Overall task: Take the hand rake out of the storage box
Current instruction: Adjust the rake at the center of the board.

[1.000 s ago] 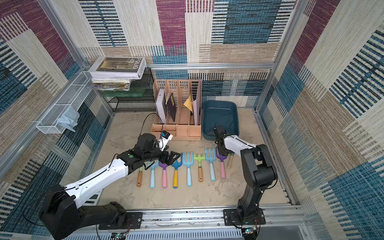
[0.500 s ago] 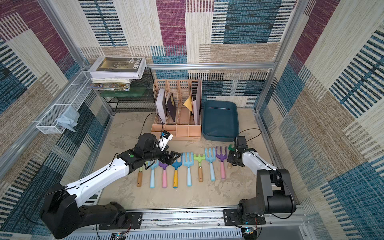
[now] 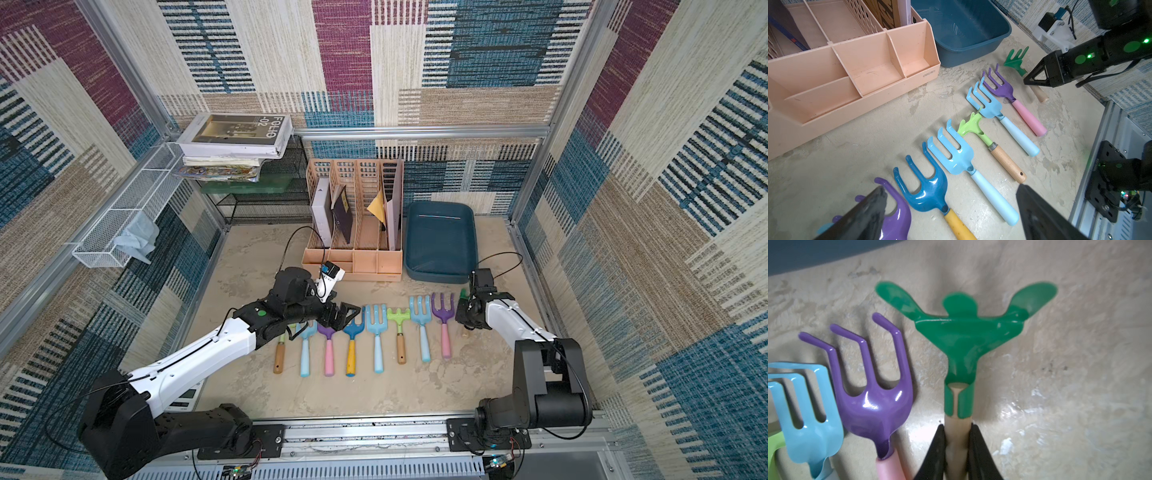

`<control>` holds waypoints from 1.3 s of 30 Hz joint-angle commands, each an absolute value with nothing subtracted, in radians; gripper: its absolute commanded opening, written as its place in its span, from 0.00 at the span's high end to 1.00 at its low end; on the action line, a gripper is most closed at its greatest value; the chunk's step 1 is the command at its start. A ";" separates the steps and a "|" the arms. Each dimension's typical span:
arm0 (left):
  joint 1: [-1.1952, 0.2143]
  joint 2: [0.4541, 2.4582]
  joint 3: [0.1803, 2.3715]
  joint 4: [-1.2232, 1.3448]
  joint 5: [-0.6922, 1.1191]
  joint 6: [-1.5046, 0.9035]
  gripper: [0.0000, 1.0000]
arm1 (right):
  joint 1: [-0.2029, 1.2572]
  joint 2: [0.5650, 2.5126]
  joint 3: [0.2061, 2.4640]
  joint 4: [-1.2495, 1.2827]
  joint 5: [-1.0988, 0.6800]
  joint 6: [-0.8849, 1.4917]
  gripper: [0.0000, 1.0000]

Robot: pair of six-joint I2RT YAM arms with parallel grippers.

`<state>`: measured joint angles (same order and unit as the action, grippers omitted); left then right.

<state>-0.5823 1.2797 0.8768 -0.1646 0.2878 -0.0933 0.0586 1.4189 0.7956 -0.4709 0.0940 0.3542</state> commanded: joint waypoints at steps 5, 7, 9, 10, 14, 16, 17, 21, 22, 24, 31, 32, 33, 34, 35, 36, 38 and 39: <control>-0.581 1.273 0.874 -0.150 0.290 -0.084 0.01 | 0.059 1.422 0.841 -0.531 0.076 0.245 0.89; -0.581 1.275 0.870 -0.141 0.291 -0.084 0.01 | 0.061 1.422 0.824 -0.522 0.040 0.246 0.89; -0.581 1.283 0.877 -0.147 0.294 -0.084 0.01 | 0.068 1.435 0.819 -0.528 0.026 0.260 0.89; -0.581 1.284 0.879 -0.148 0.296 -0.084 0.01 | 0.074 1.441 0.813 -0.531 0.015 0.267 0.89; -0.581 1.276 0.874 -0.146 0.295 -0.084 0.01 | 0.097 1.474 0.805 -0.542 0.006 0.292 0.86; -0.581 1.268 0.868 -0.145 0.293 -0.084 0.01 | 0.094 1.467 0.797 -0.551 0.032 0.313 0.85; -0.581 1.264 0.865 -0.140 0.293 -0.084 0.01 | 0.086 1.458 0.793 -0.553 0.039 0.319 0.84; -0.581 1.271 0.866 -0.139 0.296 -0.085 0.01 | 0.041 1.431 0.779 -0.566 0.045 0.332 0.80; -0.581 1.272 0.868 -0.140 0.298 -0.085 0.01 | 0.039 1.428 0.778 -0.563 0.038 0.329 0.78; -0.581 1.275 0.870 -0.143 0.298 -0.084 0.01 | 0.038 1.436 0.779 -0.560 0.022 0.321 0.71; -0.581 1.268 0.866 -0.140 0.296 -0.084 0.01 | 0.038 1.457 0.784 -0.562 0.013 0.318 0.66; -0.581 1.271 0.867 -0.140 0.296 -0.084 0.01 | 0.034 1.450 0.781 -0.560 0.014 0.319 0.65; -0.581 1.271 0.867 -0.140 0.296 -0.084 0.01 | 0.029 1.448 0.780 -0.559 0.017 0.318 0.63; -0.581 1.272 0.867 -0.140 0.296 -0.084 0.01 | 0.026 1.448 0.781 -0.561 0.020 0.320 0.63; -0.581 1.274 0.868 -0.141 0.296 -0.084 0.01 | 0.021 1.451 0.784 -0.562 0.023 0.321 0.64; -0.581 1.274 0.868 -0.141 0.296 -0.084 0.01 | 0.018 1.456 0.783 -0.562 0.023 0.322 0.64; -0.581 1.270 0.868 -0.140 0.296 -0.084 0.01 | 0.018 1.463 0.785 -0.564 0.023 0.321 0.67; -0.581 1.270 0.865 -0.139 0.295 -0.084 0.01 | 0.017 1.467 0.784 -0.565 0.023 0.323 0.67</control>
<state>-0.5823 1.2724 0.8650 -0.1528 0.2882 -0.0933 0.0177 1.4582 0.7807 -0.5533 0.0185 0.3149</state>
